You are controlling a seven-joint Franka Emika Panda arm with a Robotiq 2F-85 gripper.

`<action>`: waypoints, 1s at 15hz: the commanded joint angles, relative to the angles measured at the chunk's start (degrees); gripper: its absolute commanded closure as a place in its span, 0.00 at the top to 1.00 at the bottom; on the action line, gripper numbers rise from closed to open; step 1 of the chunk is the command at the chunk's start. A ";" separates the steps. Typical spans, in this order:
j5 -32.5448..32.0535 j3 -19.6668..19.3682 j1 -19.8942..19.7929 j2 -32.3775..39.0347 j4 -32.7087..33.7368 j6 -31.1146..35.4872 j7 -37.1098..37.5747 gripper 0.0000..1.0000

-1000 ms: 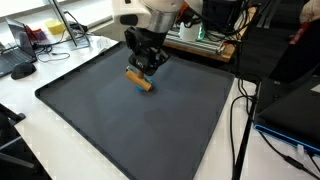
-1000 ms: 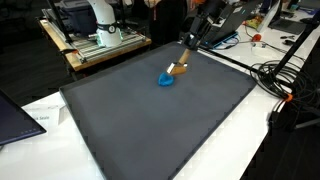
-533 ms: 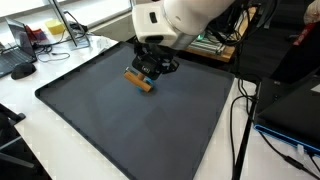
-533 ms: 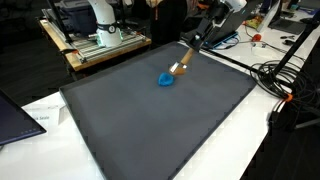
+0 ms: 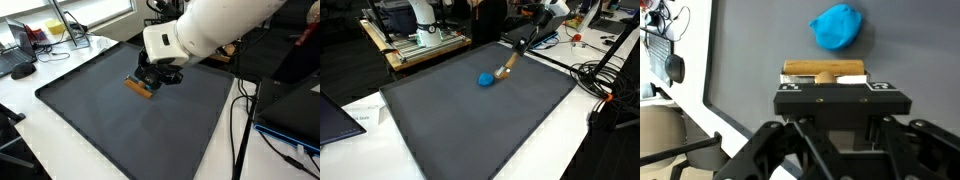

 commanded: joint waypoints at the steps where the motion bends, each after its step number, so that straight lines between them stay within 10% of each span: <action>1: 4.49 0.05 -2.24 -1.09 3.67 -1.53 -1.03 0.22; 15: 29.75 -1.02 -18.44 -15.30 -4.99 9.05 -5.65 0.22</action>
